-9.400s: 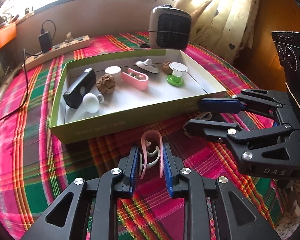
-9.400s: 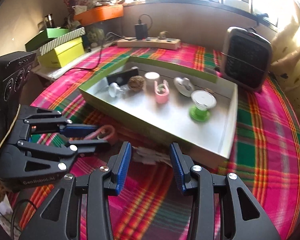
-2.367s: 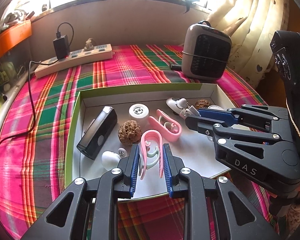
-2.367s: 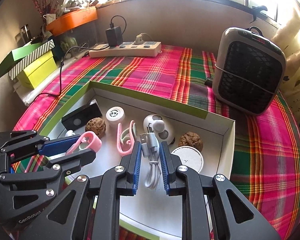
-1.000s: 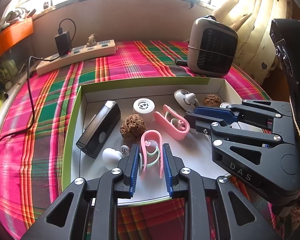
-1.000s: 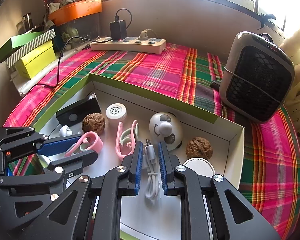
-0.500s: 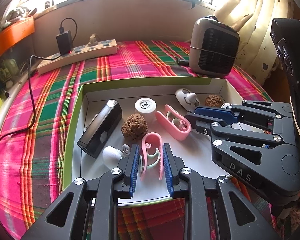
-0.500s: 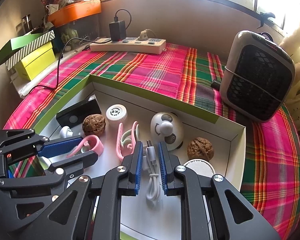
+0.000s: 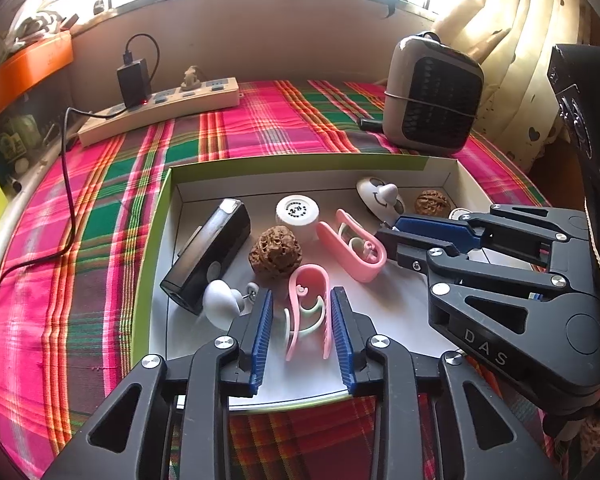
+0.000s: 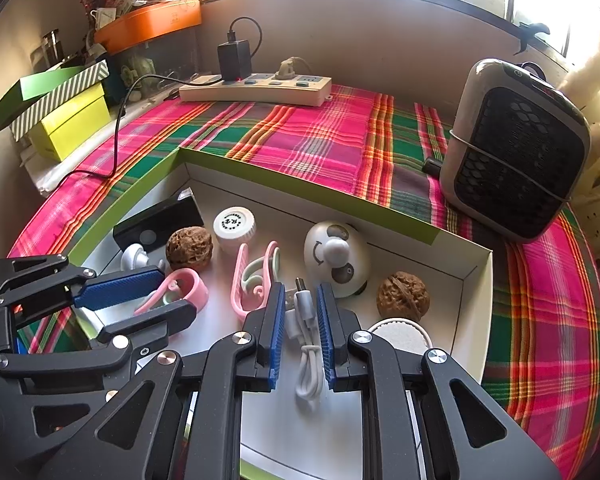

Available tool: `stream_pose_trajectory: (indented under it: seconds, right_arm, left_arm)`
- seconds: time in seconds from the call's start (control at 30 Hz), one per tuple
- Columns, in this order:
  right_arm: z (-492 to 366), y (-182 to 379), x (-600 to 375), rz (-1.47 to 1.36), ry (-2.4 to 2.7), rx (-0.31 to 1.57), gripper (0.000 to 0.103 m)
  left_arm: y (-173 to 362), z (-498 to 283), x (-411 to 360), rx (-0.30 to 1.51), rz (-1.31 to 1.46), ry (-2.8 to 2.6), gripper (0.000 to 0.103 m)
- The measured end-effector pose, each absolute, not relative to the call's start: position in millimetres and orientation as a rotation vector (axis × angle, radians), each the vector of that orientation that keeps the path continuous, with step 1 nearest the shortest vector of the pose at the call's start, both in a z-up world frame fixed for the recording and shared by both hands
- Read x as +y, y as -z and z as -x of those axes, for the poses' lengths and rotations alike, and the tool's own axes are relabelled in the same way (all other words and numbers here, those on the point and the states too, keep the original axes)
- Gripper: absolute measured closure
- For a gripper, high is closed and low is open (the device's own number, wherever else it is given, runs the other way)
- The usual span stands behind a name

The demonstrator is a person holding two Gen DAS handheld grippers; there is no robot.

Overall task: Organize objects
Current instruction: 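Lower both tools into the box and open them to release the items, then lift both open tools up out of the box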

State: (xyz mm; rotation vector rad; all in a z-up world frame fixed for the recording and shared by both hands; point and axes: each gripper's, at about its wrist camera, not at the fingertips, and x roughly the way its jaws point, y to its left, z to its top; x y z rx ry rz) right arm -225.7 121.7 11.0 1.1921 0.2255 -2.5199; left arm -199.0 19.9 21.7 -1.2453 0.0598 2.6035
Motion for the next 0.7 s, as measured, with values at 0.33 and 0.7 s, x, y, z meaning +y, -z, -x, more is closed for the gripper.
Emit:
stream_pose_trajectory:
  seconds: [0.33, 0.7]
  right_arm:
    - [222.9, -11.4, 124.2, -1.199, 2.532, 0.221, 0.075]
    - [218.2, -12.5, 125.9, -1.208, 2.541, 0.215, 0.064]
  left_arm:
    - [-22.3, 197.8, 19.5, 0.074, 1.251, -2.62, 0.07]
    - [-24.3, 194.8, 18.9, 0.074, 1.251, -2.623, 0.068]
